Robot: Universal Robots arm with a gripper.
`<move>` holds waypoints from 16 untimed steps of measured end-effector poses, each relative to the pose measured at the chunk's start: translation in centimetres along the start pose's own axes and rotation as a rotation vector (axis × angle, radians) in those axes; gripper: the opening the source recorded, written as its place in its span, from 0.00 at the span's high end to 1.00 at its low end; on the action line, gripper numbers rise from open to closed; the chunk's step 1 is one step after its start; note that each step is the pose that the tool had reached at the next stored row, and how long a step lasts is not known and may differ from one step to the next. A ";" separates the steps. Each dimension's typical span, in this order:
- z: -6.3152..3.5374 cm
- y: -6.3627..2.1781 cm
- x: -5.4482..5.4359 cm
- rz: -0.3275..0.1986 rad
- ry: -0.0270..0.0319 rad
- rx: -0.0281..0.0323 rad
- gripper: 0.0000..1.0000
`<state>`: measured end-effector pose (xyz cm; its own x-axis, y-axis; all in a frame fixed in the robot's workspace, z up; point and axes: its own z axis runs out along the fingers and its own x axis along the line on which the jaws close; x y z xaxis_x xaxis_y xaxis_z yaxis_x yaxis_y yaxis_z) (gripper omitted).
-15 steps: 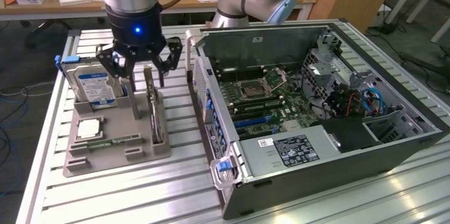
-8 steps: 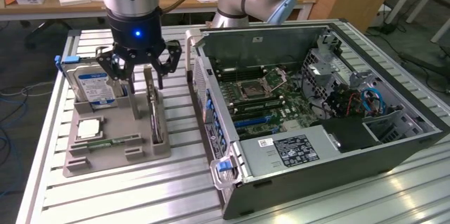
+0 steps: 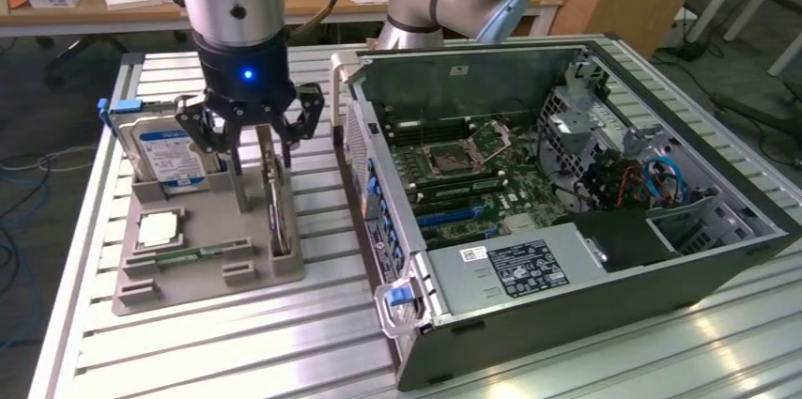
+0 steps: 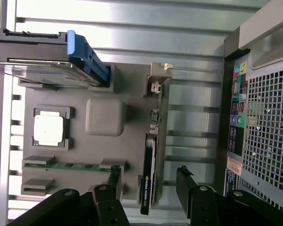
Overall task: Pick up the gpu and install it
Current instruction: 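Pick up the gpu and move the gpu toward the slot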
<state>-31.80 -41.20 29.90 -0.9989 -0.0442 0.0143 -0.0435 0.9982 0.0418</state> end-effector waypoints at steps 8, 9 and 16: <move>1.42 -0.39 0.0 0.028 -0.0045 -0.0003 0.41; 1.56 -0.42 0.0 0.030 -0.0046 -0.0003 0.41; 2.63 -0.69 -0.1 0.033 -0.0046 0.0024 0.41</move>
<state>-31.75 -41.78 27.24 -0.9999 -0.0111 0.0110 -0.0106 0.9992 0.0390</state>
